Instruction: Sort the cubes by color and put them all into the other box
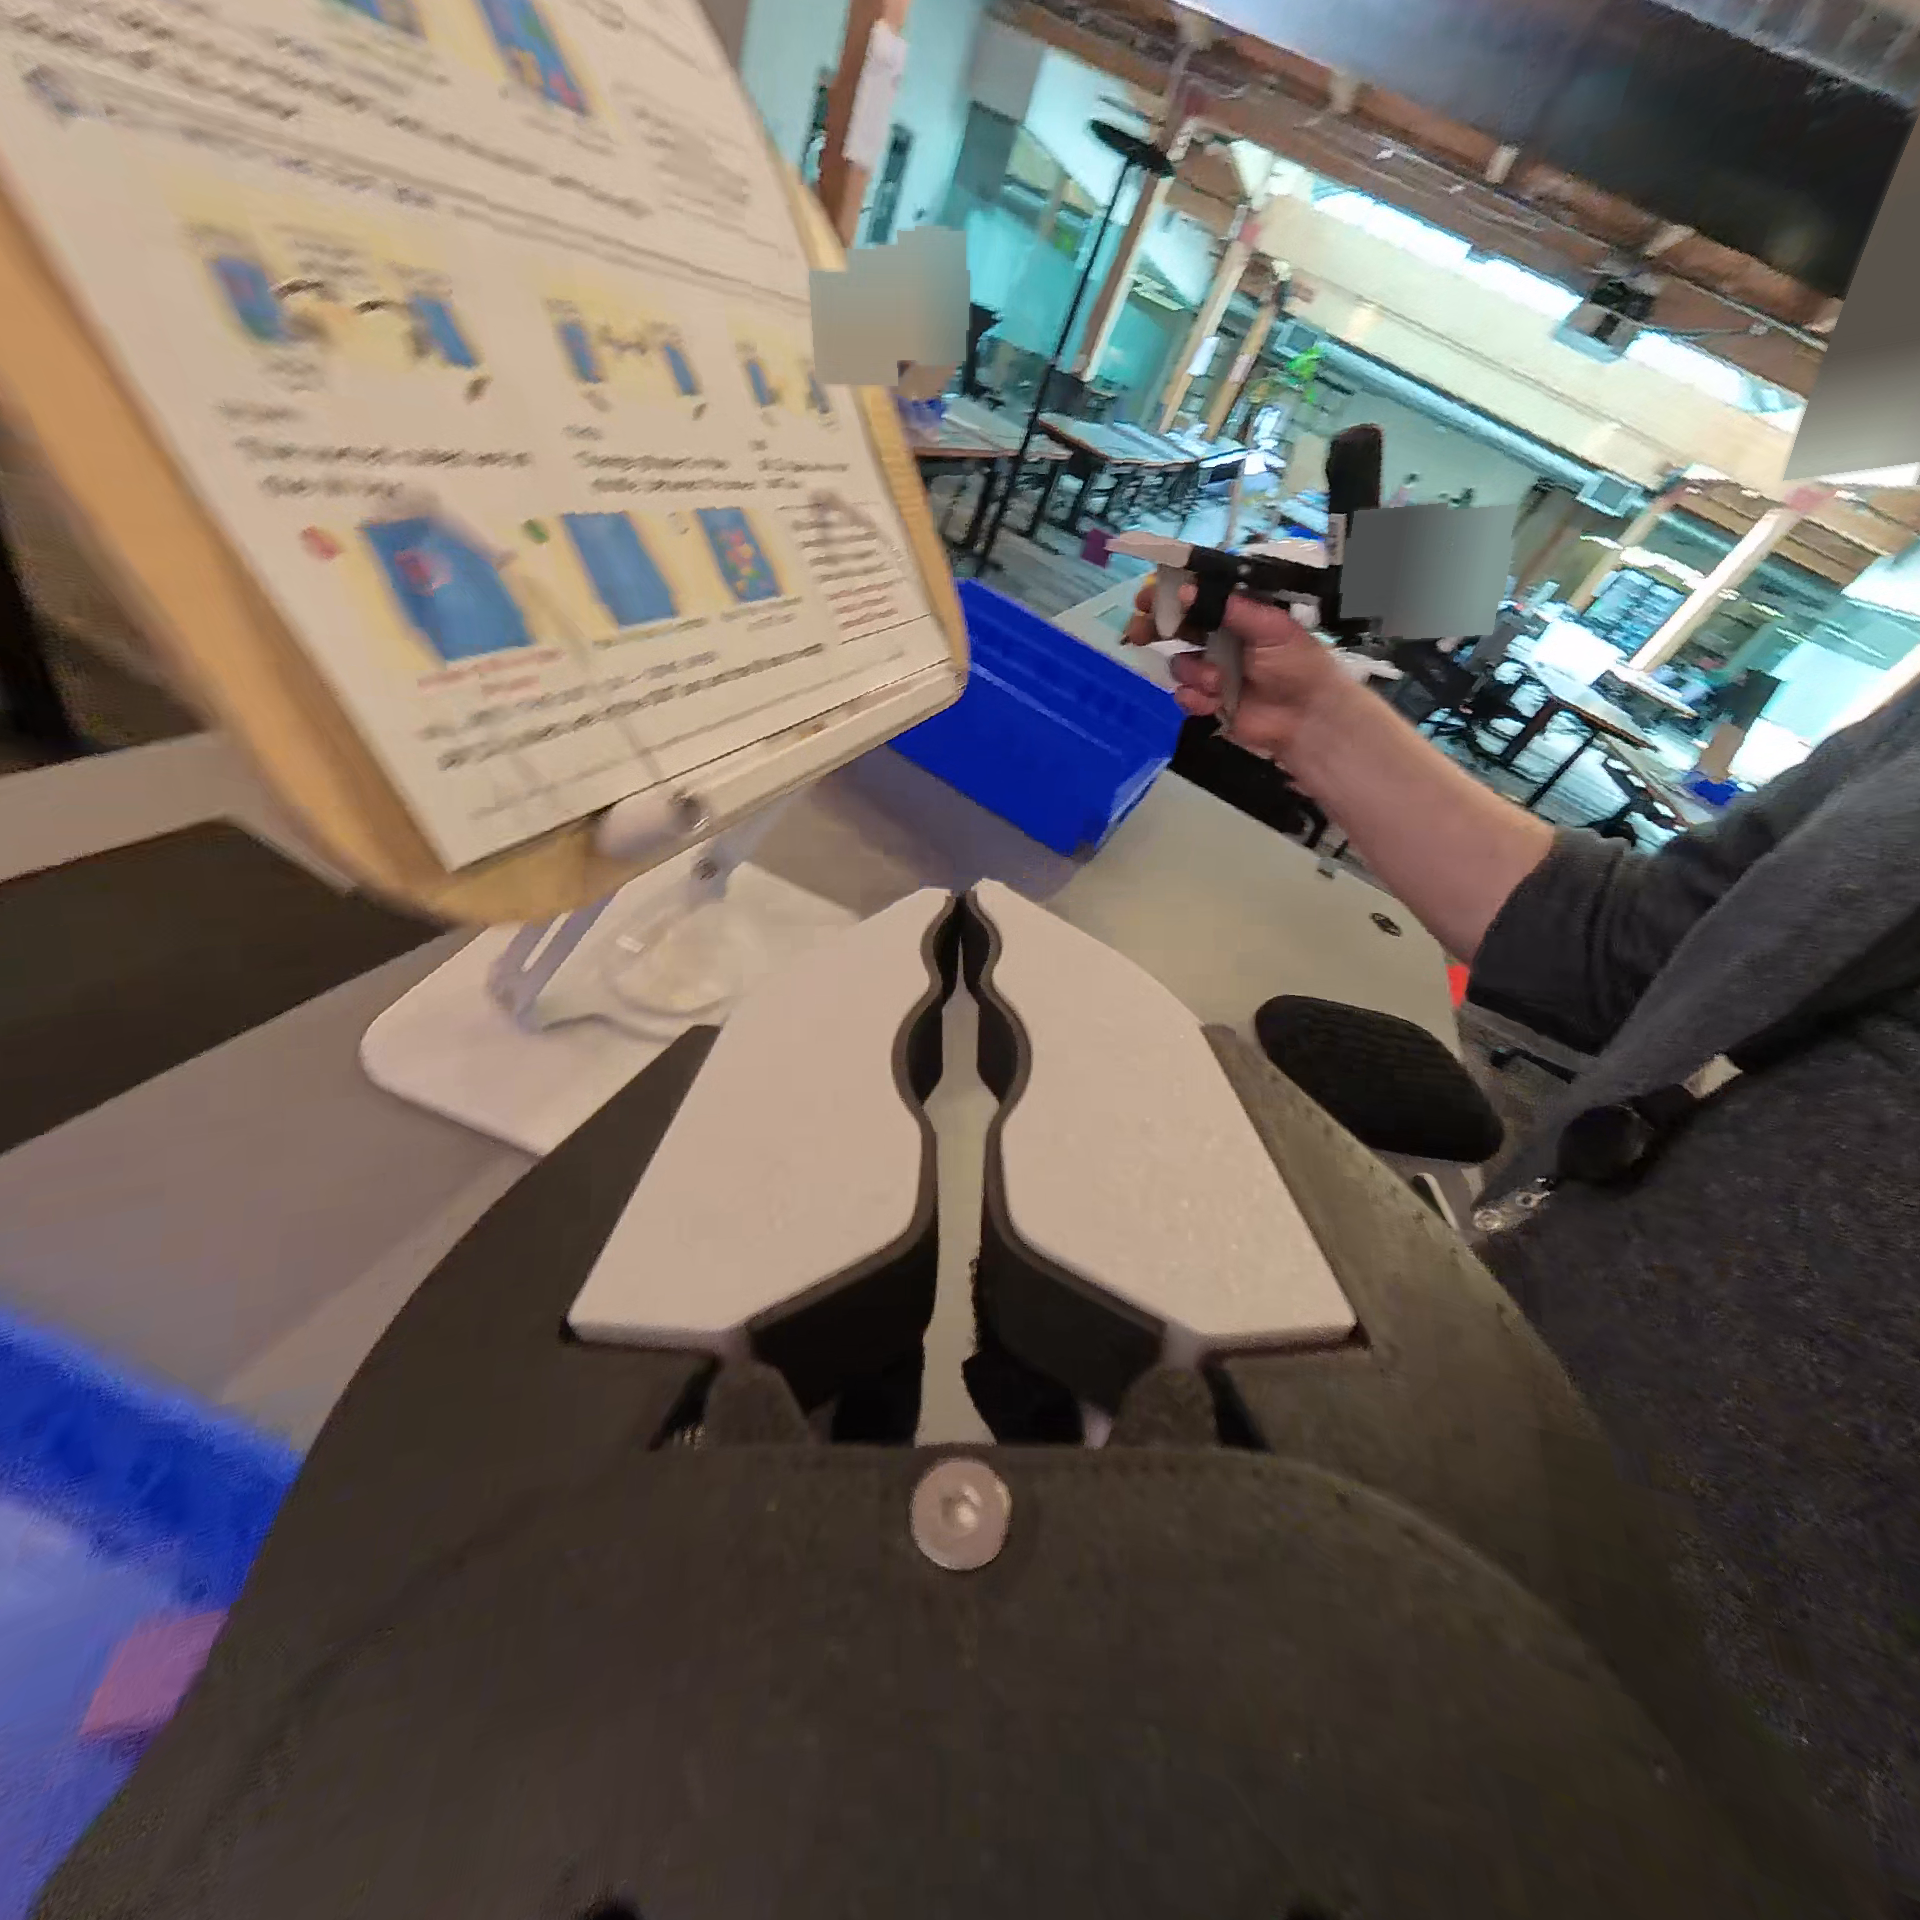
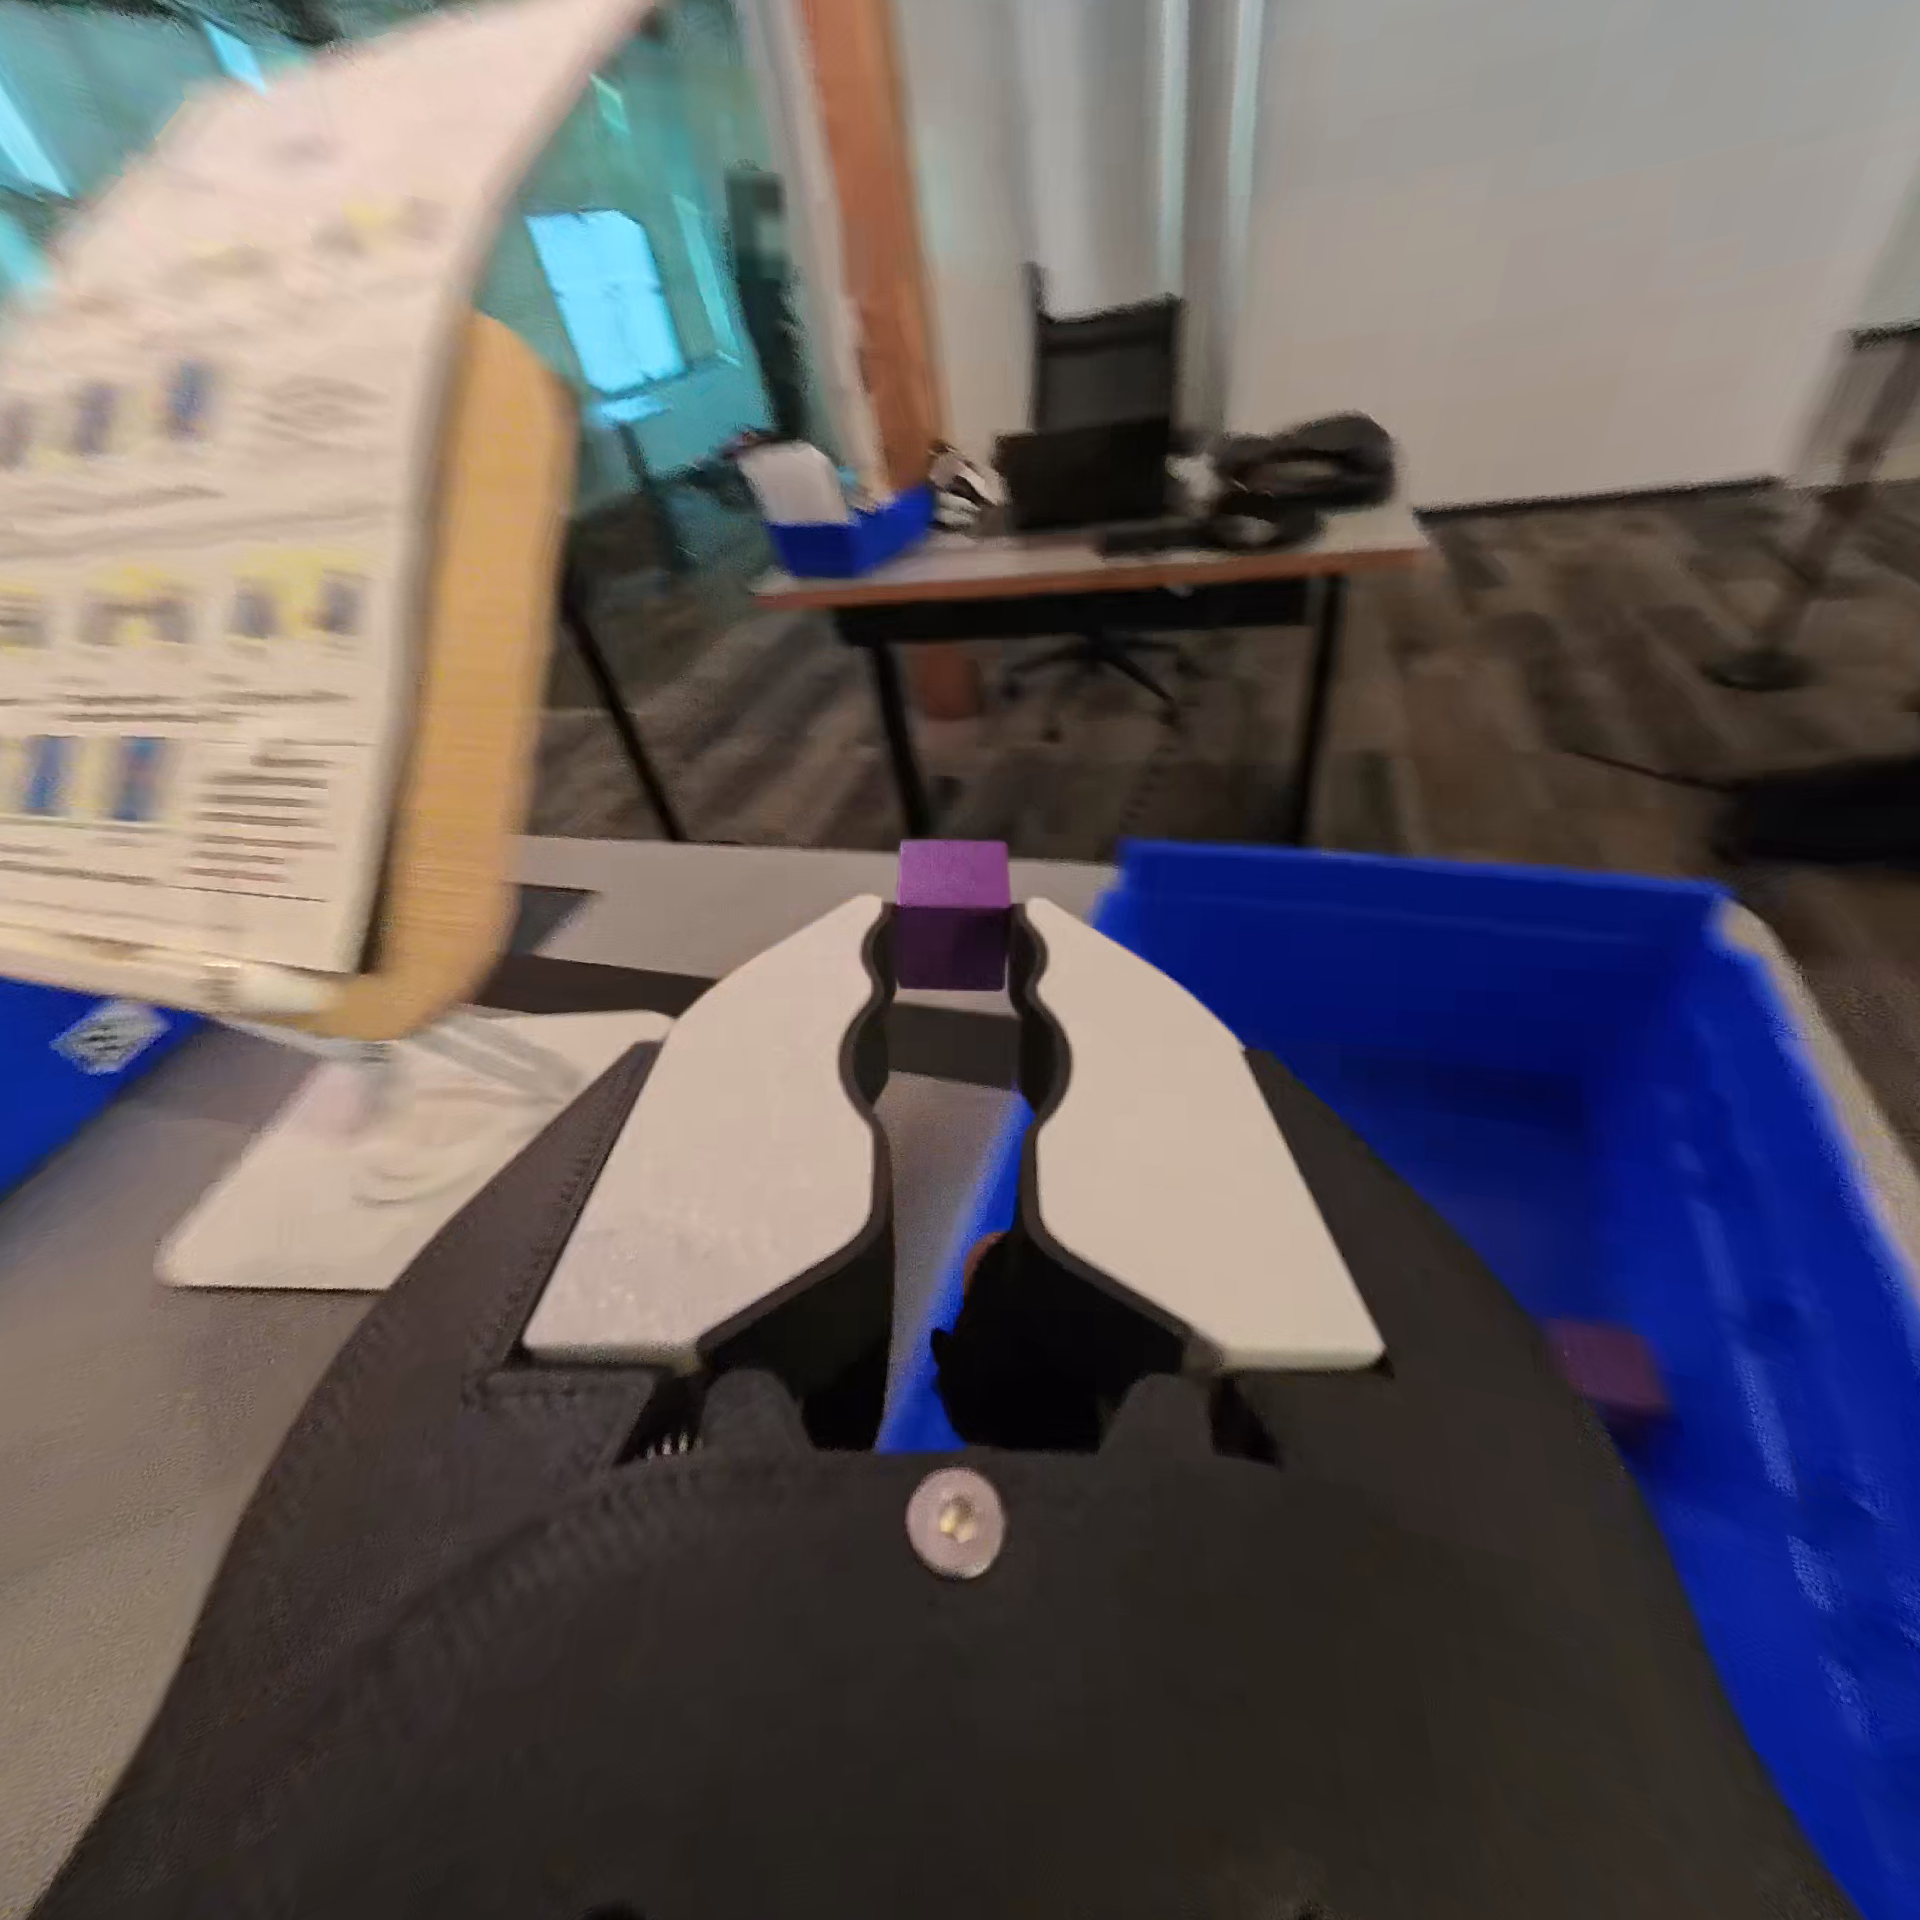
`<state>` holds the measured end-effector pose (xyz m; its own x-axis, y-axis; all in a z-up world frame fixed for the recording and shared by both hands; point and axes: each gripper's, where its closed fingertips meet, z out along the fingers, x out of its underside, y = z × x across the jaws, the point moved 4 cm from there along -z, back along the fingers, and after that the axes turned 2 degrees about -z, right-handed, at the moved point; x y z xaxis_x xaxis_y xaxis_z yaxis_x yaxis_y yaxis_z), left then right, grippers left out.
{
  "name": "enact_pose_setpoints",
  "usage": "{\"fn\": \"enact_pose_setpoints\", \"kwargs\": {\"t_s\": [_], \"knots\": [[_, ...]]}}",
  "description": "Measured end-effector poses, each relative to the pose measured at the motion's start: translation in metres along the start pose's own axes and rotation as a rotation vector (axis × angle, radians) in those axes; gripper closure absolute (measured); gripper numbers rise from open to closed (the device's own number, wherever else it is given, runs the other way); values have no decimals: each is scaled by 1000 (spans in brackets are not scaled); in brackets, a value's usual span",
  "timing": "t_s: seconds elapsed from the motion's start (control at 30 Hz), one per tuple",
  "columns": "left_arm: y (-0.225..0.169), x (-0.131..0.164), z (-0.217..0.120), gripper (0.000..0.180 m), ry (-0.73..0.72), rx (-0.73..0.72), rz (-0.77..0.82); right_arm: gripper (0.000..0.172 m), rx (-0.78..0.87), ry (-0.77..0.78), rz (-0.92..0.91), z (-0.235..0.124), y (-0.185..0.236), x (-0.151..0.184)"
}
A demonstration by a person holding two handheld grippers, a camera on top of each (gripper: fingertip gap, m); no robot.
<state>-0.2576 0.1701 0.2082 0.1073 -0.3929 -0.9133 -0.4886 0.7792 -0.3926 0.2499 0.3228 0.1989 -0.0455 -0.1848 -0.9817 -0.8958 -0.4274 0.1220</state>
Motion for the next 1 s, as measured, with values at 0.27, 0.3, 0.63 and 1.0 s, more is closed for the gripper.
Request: {"fn": "enact_pose_setpoints", "kwargs": {"t_s": [0.27,0.3,0.63,1.0], "knots": [[52,27,-45,180,44,-261,-83,151,284,286,37,17,-89,70],[59,32,-50,180,68,-305,-85,151,313,317,40,19,-96,77],[115,46,-95,161,195,-588,-91,122,398,386,50,29,-112,95],[195,65,-76,138,434,-639,34,129,354,324,-62,7,-66,68]]}}
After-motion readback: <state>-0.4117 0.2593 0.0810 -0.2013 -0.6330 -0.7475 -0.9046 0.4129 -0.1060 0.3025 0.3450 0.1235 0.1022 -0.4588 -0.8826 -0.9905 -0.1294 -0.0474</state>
